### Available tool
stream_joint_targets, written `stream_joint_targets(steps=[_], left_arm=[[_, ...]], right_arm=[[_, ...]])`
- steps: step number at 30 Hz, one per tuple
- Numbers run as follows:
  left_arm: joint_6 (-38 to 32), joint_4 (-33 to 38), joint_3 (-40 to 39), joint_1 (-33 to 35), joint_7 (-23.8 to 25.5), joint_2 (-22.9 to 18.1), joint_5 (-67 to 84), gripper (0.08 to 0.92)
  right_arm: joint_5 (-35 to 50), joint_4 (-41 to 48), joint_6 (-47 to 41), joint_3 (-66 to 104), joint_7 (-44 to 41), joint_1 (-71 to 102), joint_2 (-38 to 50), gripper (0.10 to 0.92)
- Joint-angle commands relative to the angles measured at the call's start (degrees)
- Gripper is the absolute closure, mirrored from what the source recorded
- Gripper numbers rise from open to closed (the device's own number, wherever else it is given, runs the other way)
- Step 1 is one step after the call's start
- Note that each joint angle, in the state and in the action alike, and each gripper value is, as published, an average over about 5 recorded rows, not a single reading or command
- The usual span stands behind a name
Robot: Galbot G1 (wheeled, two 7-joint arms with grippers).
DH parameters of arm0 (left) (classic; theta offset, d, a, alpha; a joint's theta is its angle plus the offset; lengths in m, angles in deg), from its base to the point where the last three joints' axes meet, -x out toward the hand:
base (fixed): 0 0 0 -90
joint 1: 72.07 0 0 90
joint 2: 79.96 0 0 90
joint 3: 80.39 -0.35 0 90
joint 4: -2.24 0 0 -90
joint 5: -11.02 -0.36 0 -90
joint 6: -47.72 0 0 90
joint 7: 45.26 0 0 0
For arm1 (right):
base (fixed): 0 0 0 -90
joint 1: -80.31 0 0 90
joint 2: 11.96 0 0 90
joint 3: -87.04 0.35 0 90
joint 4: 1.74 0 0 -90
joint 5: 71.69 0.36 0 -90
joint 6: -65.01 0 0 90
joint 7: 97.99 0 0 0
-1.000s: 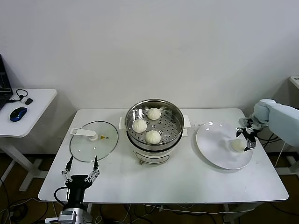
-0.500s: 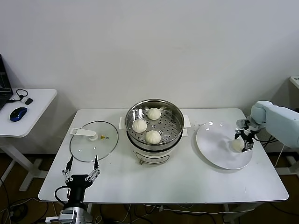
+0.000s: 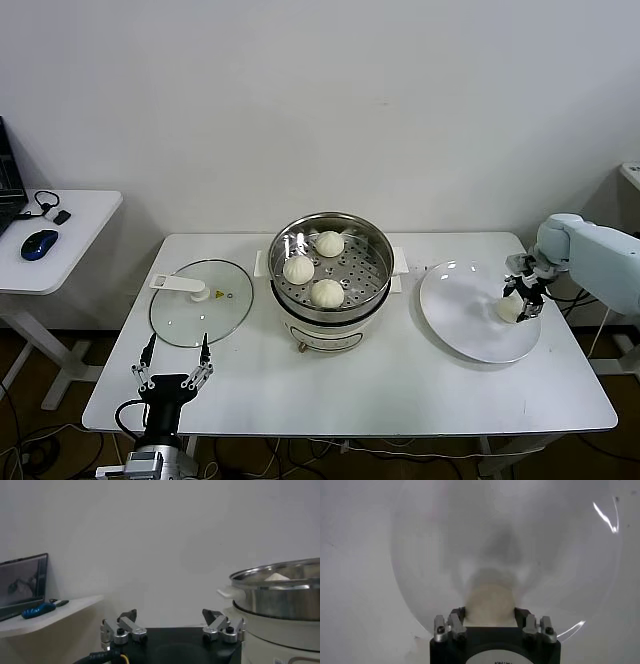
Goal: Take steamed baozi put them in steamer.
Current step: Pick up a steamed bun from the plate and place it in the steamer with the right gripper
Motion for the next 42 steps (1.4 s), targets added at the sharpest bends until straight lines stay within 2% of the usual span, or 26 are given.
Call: stream_joint_targets(steps=[1,10,19,28,35,42], left_arm=[[0.0,0.1,-0.1,0.0,0.0,-2.8,0.1,0.177],[0.2,0.0,-0.6,-0.3,0.0,-2.8,0.2,0.177],[0.6,-0.4,-1.2,-0.7,-0.1,-2.8,0.2,0.177],[1.0,-1.2,-1.8,-1.5,0.0,-2.8,0.7,0.177],[1.3,-1.4,-1.5,-1.9,0.1,-2.8,1.5,0.177],[1.6,-1.3,-0.9,-2.2,0.3,-2.7,2.4,0.177]], right_arm=[[0.5,-3.4,-0.6,-2.5,0.1,-2.9,1.0,0.377],[3.4,-14.9,-2.1,-11.6,-0.2,-16.0,3.6,0.381],[13.7,-30.8,-8.2,-23.0,2.5,-32.3,3.4,0.382],[24.9,-44.6,-16.0,-30.6,5.3,-48.3,-2.4,0.381],[31.5,-45.9,-18.0,-29.4,5.0,-52.6,-8.7,0.38],[34.6,-44.8,-20.7,-25.3,6.2,-48.4,-14.0,0.38]])
